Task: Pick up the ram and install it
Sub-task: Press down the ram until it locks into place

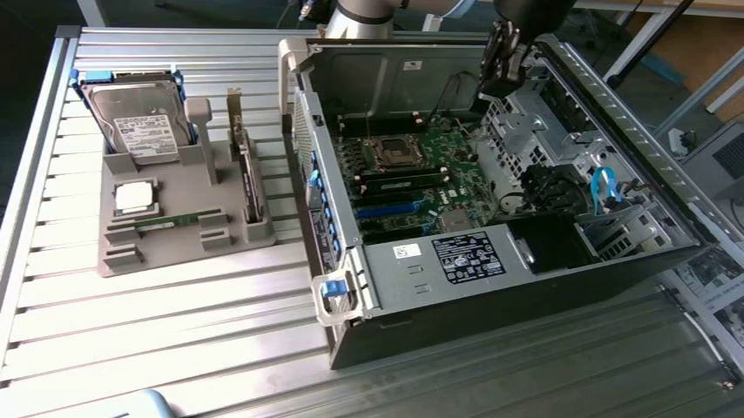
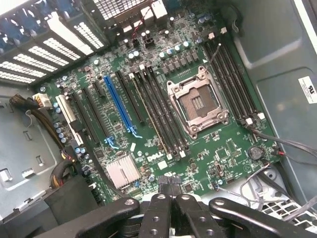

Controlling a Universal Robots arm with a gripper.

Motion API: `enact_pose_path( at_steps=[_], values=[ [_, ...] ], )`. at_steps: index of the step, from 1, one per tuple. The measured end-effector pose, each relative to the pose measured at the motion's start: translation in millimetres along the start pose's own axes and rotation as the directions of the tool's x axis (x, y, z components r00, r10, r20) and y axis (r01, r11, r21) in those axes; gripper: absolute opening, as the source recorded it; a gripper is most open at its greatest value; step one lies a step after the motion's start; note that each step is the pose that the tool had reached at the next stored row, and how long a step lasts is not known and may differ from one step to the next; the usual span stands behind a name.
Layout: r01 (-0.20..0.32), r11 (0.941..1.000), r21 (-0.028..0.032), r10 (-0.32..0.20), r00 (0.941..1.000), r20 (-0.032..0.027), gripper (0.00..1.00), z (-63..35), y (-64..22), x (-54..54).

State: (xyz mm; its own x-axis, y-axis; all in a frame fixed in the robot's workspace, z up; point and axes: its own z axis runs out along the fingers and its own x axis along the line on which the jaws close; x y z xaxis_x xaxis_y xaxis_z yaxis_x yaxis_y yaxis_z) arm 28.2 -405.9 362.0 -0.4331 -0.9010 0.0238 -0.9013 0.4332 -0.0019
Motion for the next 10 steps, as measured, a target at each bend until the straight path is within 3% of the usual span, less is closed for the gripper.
enact_pose_path(
  at_steps=[10],
  values=[
    [-0.038, 0.9993, -0.0009, 0.038, 0.9993, 0.0, 0.11, 0.4, 0.3, -0.5]
  ],
)
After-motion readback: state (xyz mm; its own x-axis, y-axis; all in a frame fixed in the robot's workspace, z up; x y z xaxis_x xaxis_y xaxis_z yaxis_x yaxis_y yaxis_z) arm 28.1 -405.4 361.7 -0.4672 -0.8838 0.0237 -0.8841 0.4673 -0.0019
